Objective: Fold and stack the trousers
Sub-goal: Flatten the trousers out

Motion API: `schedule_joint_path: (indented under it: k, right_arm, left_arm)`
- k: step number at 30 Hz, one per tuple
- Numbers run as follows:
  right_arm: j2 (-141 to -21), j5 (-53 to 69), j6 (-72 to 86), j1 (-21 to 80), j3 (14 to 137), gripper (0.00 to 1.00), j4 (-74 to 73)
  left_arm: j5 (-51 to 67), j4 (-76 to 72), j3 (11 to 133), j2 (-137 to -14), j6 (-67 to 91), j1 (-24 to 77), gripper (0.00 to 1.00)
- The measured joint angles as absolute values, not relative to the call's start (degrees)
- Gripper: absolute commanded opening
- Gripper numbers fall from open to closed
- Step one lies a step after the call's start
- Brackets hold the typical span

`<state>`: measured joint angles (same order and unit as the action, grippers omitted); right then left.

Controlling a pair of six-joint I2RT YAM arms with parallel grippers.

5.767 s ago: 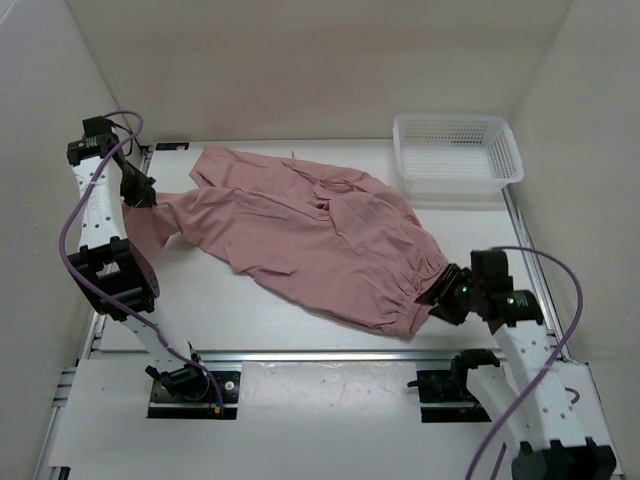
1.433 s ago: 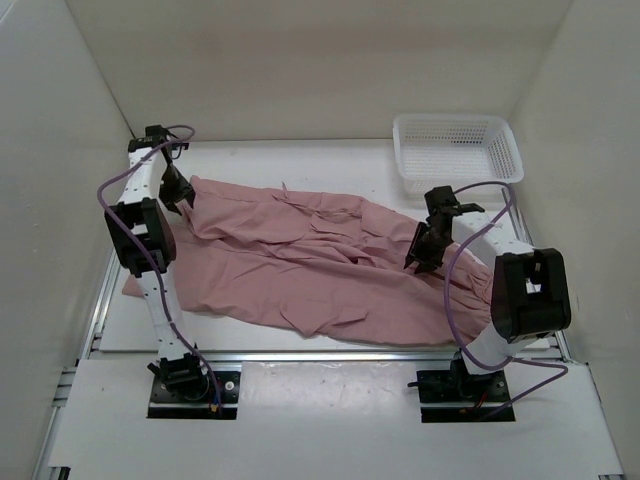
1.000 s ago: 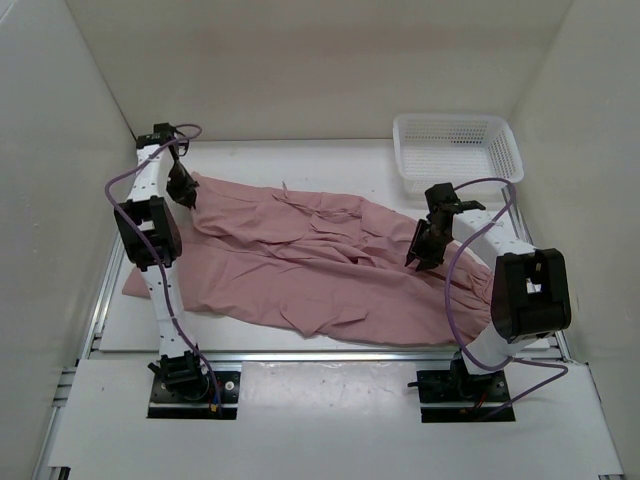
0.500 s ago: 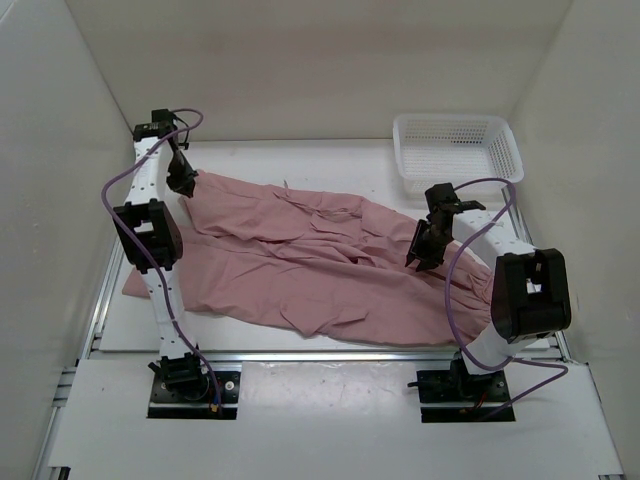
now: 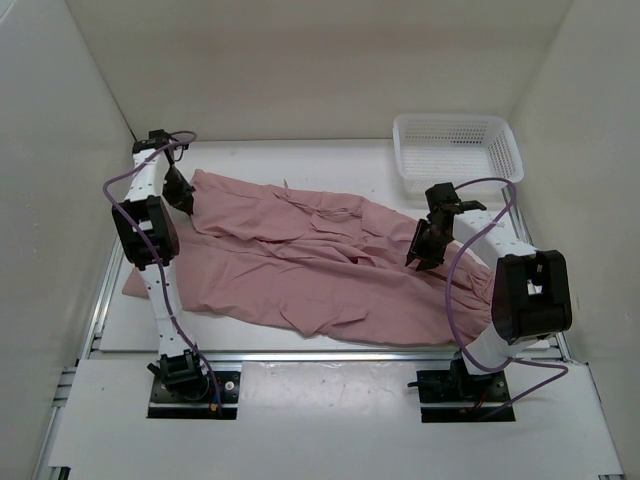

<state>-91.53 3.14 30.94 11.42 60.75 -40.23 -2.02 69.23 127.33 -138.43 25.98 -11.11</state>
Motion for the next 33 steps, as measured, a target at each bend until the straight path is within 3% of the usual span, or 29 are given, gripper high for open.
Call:
schedule_joint_path:
  k: [8,15,16,17,18,21,23,24,25,26,28,33]
  right_arm:
    - [-91.5,3.1,30.9,11.4,60.8,0.39,-40.4]
    - [-91.2,3.1,30.9,11.4,60.8,0.39,-40.5]
    - [-91.2,3.1,30.9,11.4,60.8,0.39,-40.5]
    - [-91.2,3.1,30.9,11.4,60.8,0.39,-40.5]
    - [-91.2,3.1,30.9,11.4,60.8,0.39,-40.5]
    - [-91.1,3.1,30.9,11.4,60.8,0.39,-40.5]
    - [-90.8,3.1,30.9,11.4,60.7,0.39,-40.5]
    - [-90.5,3.1,30.9,11.4,60.7,0.39,-40.5]
    - [-90.1,3.1,30.9,11.4,60.7,0.39,-40.4]
    - [-89.7,3.1,30.9,11.4,60.6,0.39,-40.4]
    - [-89.0,3.1,31.0,11.4,60.2,0.39,-40.4]
    - [-88.8,3.1,31.0,11.4,60.1,0.39,-40.6]
  left_arm:
    - [-1.2,72.1,138.1,-142.4,25.4,-10.9,0.1]
    - [-1.9,71.7,140.9,-134.6,25.0,-10.4,0.1]
    - [-2.0,71.7,140.9,-133.7,24.9,-10.2,0.14]
    - [-2.0,71.7,140.9,-133.0,24.7,-10.0,0.27]
    - [-2.1,71.6,140.9,-132.7,24.4,-9.7,0.57]
    - [-1.9,71.7,141.0,-133.8,23.4,-8.3,0.77]
    - [-1.5,72.0,141.1,-135.7,23.1,-7.5,0.81]
    - [-1.5,72.2,141.1,-136.7,23.1,-7.1,0.77]
    - [-1.5,72.4,141.0,-137.6,23.1,-6.8,0.67]
    - [-1.7,72.5,140.6,-138.2,23.3,-6.5,0.33]
    - [-3.2,72.4,138.0,-138.0,23.6,-6.3,0.1]
    - [-6.5,70.2,123.9,-131.8,26.1,-8.8,0.1]
